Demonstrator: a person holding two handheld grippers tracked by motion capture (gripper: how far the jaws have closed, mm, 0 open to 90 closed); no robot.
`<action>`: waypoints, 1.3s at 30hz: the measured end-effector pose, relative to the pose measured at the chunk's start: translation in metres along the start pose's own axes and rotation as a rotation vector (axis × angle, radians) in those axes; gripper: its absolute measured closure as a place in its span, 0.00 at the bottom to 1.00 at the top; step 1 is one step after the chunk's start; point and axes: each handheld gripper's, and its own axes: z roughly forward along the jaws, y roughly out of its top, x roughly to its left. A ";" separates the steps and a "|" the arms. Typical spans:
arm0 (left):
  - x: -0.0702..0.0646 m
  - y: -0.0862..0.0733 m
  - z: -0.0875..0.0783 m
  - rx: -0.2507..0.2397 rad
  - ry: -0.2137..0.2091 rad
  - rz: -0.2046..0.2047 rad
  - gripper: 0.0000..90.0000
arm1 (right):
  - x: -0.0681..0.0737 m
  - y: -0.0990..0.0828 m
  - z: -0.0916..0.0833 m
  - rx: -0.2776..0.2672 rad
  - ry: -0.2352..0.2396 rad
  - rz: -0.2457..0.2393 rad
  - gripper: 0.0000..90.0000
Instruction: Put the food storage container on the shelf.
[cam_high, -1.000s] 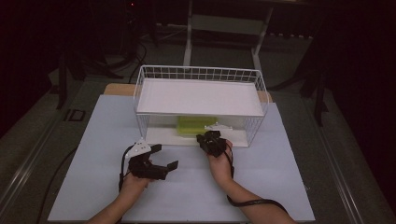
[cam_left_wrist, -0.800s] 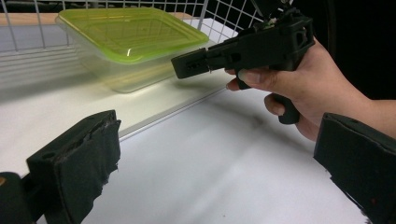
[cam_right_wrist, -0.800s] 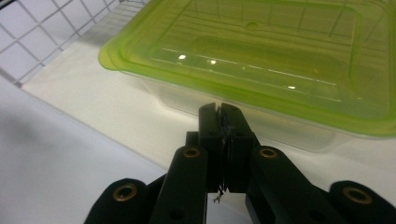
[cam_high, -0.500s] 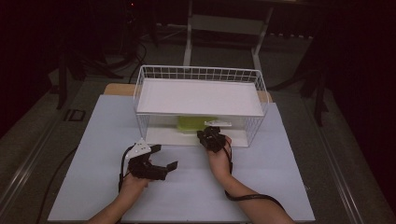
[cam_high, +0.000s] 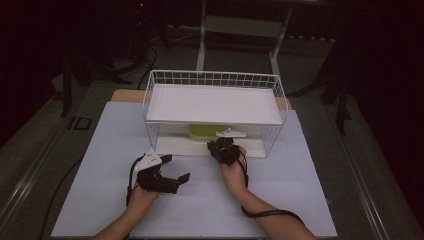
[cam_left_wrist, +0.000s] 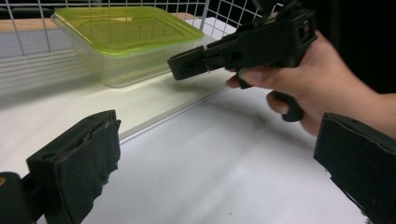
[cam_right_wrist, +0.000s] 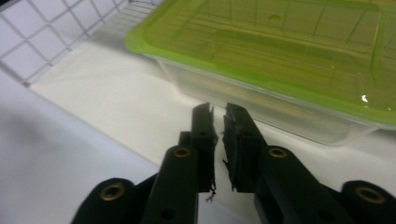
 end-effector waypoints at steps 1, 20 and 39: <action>0.000 0.000 0.000 0.002 0.001 0.003 0.01 | 0.000 0.000 0.000 0.000 0.000 0.000 0.89; -0.009 0.015 -0.005 -0.053 -0.123 0.066 0.01 | 0.006 -0.016 -0.057 -0.046 0.173 -0.006 0.21; -0.030 0.013 -0.029 -0.018 -0.208 0.153 0.01 | 0.007 -0.040 -0.116 -0.051 0.255 -0.129 0.19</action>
